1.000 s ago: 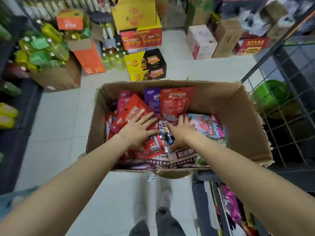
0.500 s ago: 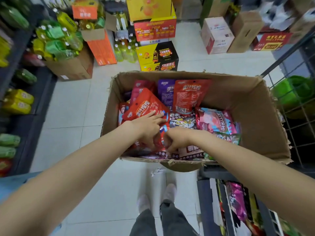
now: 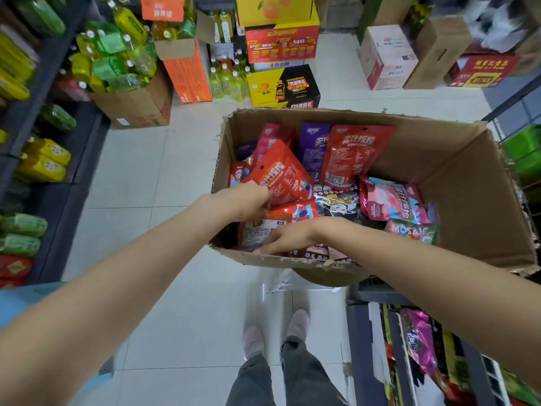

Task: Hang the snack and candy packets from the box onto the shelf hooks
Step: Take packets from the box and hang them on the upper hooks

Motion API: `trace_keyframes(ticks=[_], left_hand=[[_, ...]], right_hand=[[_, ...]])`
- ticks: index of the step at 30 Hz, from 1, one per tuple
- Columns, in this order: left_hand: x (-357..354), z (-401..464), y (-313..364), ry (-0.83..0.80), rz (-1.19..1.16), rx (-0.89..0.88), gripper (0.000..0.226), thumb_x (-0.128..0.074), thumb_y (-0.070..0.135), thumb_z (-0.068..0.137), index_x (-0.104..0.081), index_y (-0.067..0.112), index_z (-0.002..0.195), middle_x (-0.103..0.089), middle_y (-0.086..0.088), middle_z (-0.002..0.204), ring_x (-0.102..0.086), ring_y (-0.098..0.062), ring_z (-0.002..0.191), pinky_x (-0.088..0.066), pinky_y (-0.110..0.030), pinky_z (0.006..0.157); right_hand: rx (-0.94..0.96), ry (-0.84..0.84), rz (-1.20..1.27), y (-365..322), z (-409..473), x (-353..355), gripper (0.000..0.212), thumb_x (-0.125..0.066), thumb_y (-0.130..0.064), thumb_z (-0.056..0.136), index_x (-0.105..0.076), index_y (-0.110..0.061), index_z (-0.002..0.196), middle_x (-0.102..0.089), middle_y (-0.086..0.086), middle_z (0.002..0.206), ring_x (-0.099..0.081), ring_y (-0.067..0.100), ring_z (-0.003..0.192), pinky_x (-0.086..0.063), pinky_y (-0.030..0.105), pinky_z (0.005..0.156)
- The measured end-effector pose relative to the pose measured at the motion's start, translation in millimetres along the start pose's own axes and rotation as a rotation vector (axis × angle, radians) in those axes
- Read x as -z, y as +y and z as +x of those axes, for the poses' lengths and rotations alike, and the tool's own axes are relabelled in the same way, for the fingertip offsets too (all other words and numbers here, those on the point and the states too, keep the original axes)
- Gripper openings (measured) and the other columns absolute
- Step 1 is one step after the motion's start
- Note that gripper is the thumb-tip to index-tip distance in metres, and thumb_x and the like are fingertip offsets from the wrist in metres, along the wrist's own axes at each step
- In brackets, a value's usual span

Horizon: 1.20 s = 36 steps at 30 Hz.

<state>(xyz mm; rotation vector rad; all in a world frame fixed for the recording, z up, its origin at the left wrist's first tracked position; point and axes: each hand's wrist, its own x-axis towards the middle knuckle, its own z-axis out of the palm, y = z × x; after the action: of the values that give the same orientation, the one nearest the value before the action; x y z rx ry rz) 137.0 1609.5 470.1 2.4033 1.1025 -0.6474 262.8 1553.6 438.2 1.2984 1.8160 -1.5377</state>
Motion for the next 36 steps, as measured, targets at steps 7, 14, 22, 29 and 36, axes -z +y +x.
trace_keyframes(ticks=[7,14,22,29,36], left_hand=[[-4.1,-0.2,-1.2,-0.002,-0.076,0.013,0.024,-0.052,0.019,0.095,-0.063,0.012,0.115,-0.060,-0.014,0.121,-0.054,-0.031,0.111,-0.042,-0.035,0.091],[-5.3,7.0,-4.7,-0.034,-0.111,0.025,0.023,-0.056,0.018,0.093,-0.065,0.013,0.113,-0.061,-0.011,0.121,-0.056,-0.029,0.110,-0.045,-0.035,0.092],[-8.6,16.5,6.7,-0.135,-0.072,0.012,0.022,-0.062,0.018,0.088,-0.069,0.015,0.108,-0.065,-0.008,0.114,-0.059,-0.026,0.104,-0.048,-0.032,0.087],[-4.6,18.6,3.0,-0.176,-0.114,0.059,0.025,-0.060,0.020,0.090,-0.066,0.016,0.115,-0.061,-0.007,0.120,-0.057,-0.027,0.109,-0.048,-0.032,0.088],[2.1,19.4,4.5,-0.173,-0.135,0.063,0.019,-0.059,0.020,0.091,-0.068,0.014,0.106,-0.063,-0.007,0.111,-0.058,-0.023,0.099,-0.048,-0.029,0.079]], right_hand=[[0.008,0.035,-0.160,-9.9,11.8,2.6,0.032,-0.047,-0.031,0.098,-0.063,-0.012,0.117,-0.066,0.009,0.109,-0.063,0.025,0.094,-0.052,0.036,0.080],[-0.063,-0.058,0.168,18.4,4.8,4.5,0.038,-0.053,-0.040,0.094,-0.062,-0.014,0.121,-0.060,0.001,0.122,-0.057,0.027,0.112,-0.057,0.042,0.082],[-0.095,-0.165,0.318,15.7,18.7,7.2,0.037,-0.062,-0.024,0.089,-0.061,-0.003,0.120,-0.052,0.024,0.132,-0.056,0.030,0.104,-0.052,0.048,0.086],[0.073,0.040,0.117,11.0,15.2,18.1,0.024,-0.056,-0.012,0.089,-0.067,0.005,0.102,-0.058,0.009,0.079,-0.054,0.018,0.071,-0.054,0.023,0.060],[0.137,0.103,0.121,28.1,11.5,29.3,0.018,-0.057,-0.012,0.092,-0.072,-0.003,0.096,-0.065,-0.017,0.057,-0.052,-0.002,0.047,-0.050,0.028,0.060]])
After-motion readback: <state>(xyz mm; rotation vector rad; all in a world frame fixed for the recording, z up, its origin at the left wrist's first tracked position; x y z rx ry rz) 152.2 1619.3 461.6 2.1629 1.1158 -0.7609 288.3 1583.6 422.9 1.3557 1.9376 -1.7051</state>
